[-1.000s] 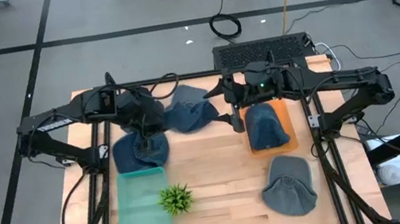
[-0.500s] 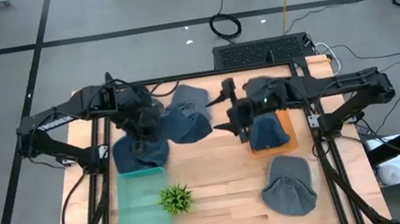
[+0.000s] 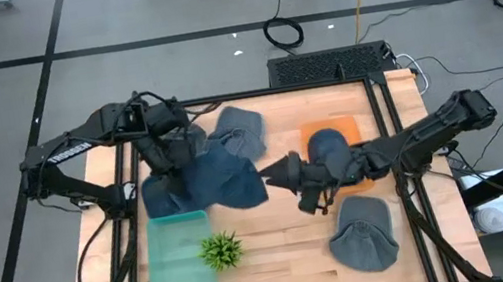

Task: Pick & Place hat
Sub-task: Put the right blue cap into the orange bin

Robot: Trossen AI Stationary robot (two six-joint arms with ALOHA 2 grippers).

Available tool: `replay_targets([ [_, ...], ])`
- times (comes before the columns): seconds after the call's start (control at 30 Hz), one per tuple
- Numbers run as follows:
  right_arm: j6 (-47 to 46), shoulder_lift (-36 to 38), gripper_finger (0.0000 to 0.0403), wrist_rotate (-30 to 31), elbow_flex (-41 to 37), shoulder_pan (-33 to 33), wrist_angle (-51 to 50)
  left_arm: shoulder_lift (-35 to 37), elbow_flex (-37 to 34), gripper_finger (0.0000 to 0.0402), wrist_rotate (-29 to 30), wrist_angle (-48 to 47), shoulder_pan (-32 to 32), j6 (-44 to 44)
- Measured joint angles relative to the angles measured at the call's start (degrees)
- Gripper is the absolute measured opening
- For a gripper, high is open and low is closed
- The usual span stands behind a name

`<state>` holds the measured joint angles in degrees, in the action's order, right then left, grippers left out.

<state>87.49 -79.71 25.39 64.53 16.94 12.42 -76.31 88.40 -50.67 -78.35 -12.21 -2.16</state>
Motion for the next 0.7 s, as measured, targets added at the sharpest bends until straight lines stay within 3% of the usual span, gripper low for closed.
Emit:
replay_targets([
  [0.1,9.34,0.03,0.0317,1.76,-4.11,0.85,9.23,-0.02,0.00,0.0007,-4.25,-1.02,0.98,0.90],
  [0.23,17.34,0.01,0.0317,-0.91,-8.17,1.25,16.71,-0.27,0.00,0.0007,-8.88,-0.63,2.63,2.65],
  [0.53,21.89,0.01,0.0317,-9.17,-8.91,0.86,21.01,-2.62,0.00,0.0007,-8.81,1.01,3.40,5.34],
  [0.7,21.58,0.01,0.0317,-10.57,-8.91,0.28,21.15,-3.37,-0.01,0.0007,-10.04,4.97,3.35,5.31],
])
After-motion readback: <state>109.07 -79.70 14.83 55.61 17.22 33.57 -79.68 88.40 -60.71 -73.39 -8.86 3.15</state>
